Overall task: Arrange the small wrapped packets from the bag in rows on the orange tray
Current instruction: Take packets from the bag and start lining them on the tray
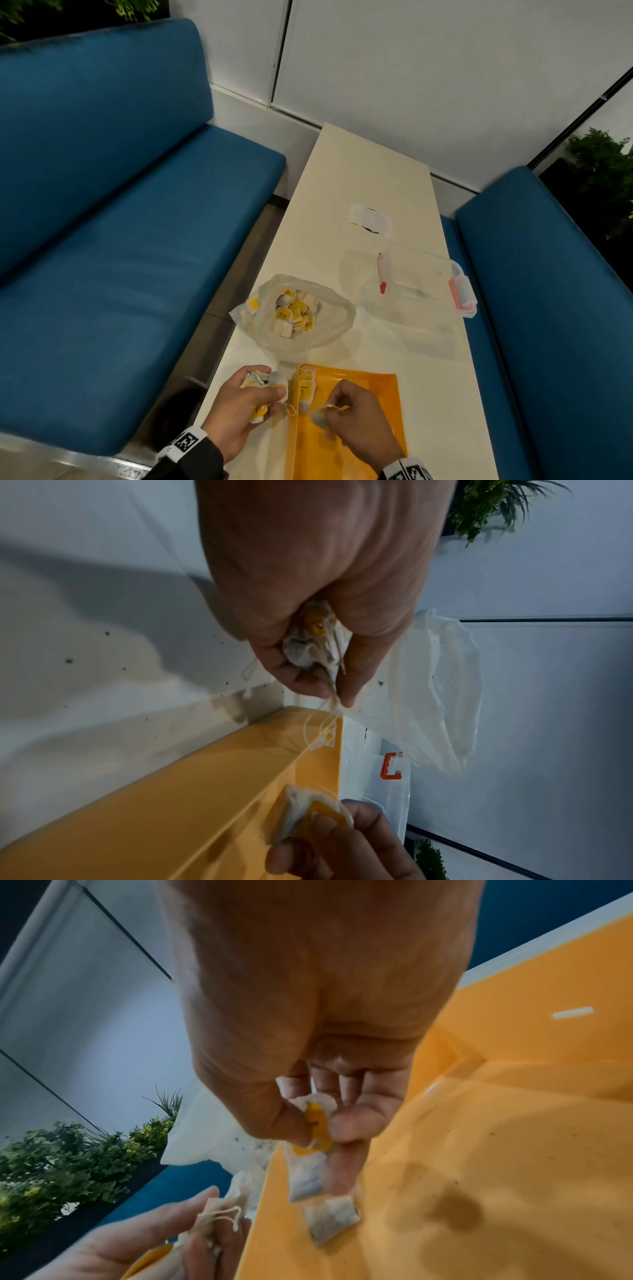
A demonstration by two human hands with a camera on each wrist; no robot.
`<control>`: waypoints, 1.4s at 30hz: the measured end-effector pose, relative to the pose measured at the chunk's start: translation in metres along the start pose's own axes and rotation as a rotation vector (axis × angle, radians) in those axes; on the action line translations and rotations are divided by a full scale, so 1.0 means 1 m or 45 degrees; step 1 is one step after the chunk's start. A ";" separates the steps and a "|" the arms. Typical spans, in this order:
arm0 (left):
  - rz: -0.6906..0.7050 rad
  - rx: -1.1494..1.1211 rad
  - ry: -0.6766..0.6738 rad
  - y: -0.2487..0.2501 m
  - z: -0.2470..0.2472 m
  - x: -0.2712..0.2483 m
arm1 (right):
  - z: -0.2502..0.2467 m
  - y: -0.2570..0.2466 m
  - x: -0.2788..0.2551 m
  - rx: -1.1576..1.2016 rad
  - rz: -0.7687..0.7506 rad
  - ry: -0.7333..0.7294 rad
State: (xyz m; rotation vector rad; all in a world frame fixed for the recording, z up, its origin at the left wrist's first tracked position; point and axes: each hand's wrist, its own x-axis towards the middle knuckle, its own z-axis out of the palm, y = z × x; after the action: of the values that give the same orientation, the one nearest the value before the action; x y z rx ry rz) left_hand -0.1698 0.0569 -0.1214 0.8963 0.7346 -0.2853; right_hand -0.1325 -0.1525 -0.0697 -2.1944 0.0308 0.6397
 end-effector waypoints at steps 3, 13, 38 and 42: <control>0.029 0.034 0.028 -0.002 -0.001 0.001 | 0.006 0.005 0.004 -0.046 0.058 -0.066; 0.212 0.268 0.141 -0.015 0.010 0.005 | 0.026 0.012 0.029 -0.090 0.162 -0.119; 0.205 0.523 0.145 -0.019 0.016 0.006 | 0.047 0.011 0.058 -0.177 0.392 0.093; 0.190 0.564 0.132 -0.015 0.018 0.004 | 0.047 0.003 0.059 -0.154 0.375 0.083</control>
State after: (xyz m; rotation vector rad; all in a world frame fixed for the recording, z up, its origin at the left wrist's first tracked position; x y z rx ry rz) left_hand -0.1664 0.0342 -0.1265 1.3880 0.7070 -0.2749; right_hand -0.1027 -0.1092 -0.1232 -2.3487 0.3635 0.7482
